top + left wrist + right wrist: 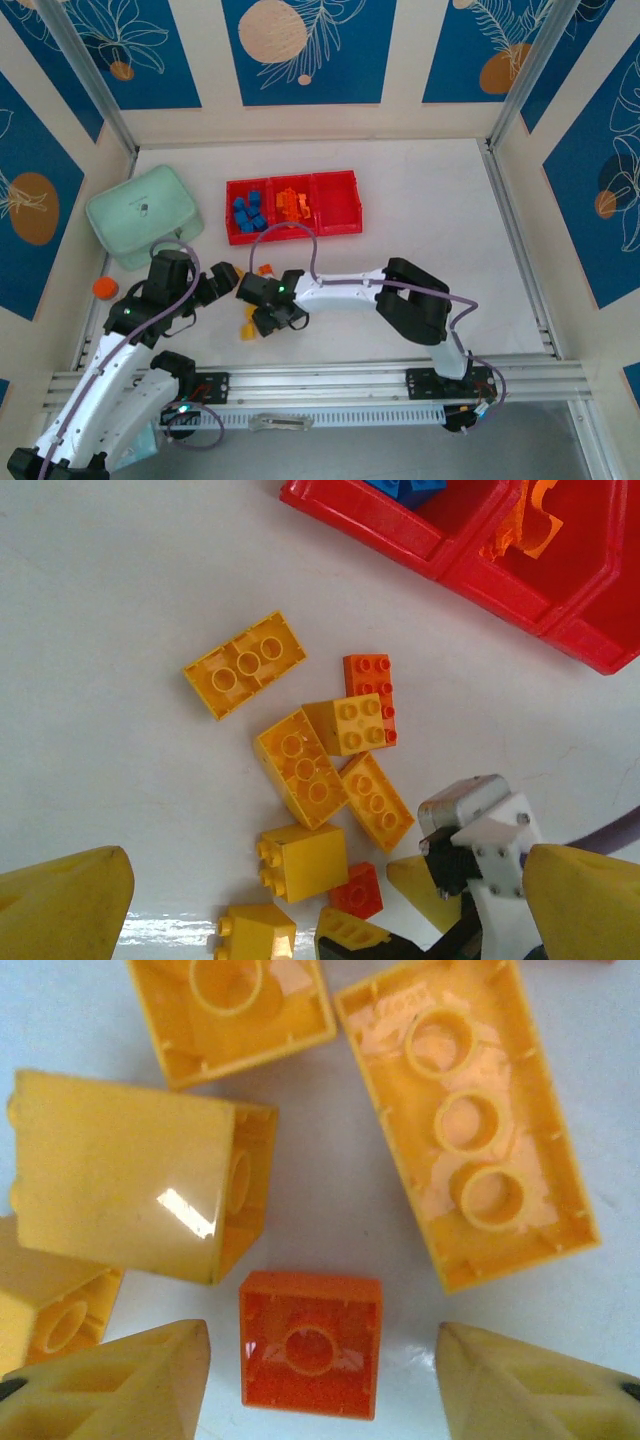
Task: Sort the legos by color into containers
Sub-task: Pick up the lego from the bottom-center of the table.
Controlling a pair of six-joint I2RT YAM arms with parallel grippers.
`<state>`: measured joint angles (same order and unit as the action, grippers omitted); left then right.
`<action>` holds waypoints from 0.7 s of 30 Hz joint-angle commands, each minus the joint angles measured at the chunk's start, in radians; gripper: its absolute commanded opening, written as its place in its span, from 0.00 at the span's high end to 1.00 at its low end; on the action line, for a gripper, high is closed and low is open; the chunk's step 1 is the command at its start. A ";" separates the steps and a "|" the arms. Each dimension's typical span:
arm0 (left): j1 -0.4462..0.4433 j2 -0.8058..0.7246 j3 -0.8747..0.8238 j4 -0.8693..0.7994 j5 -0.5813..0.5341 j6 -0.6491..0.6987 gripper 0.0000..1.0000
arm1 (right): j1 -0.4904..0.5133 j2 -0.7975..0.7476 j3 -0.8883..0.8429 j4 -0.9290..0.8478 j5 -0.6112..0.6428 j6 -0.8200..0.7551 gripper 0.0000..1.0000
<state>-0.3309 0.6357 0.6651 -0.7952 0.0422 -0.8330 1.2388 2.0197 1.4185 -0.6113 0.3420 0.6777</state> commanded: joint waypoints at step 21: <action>0.009 -0.028 0.039 -0.032 -0.036 -0.006 0.01 | 0.041 0.032 0.092 -0.131 0.147 -0.012 0.69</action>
<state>-0.3294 0.6079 0.6689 -0.8246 -0.0044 -0.8337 1.2766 2.0964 1.5185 -0.7174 0.4595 0.6598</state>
